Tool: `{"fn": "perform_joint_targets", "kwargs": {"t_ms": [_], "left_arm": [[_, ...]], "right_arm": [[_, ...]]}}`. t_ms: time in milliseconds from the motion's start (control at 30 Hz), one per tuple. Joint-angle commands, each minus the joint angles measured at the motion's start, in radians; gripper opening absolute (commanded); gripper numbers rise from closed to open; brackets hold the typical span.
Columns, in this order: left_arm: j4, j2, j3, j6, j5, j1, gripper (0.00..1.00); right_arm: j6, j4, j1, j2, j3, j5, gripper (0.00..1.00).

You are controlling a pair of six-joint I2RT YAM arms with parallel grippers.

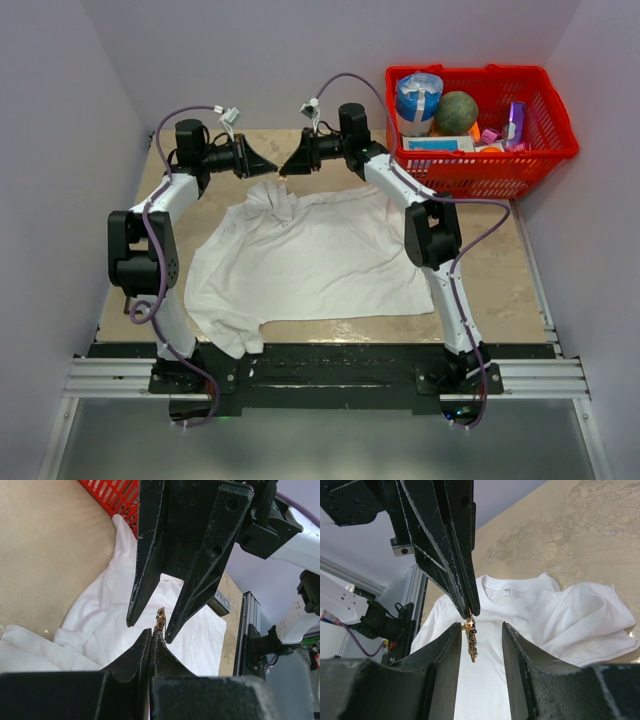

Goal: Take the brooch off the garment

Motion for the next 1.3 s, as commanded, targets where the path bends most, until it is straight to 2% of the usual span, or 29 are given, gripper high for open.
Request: {"fn": "perform_joint_targets", "kwargs": {"t_ms": [0,500,1267], "left_arm": [[0.043,0.006,0.04,-0.02,0.019,-0.008,0.0],[0.044,0.007,0.042,-0.019,0.027,-0.016,0.0],[0.064,0.019,0.037,-0.039,0.05,-0.018,0.0]], "right_arm": [[-0.022,-0.009,0.001,0.006,0.043,0.022,0.4],[-0.079,-0.092,0.001,0.014,0.057,0.078,0.37],[-0.107,-0.108,-0.001,0.015,0.043,0.041,0.36]]}}
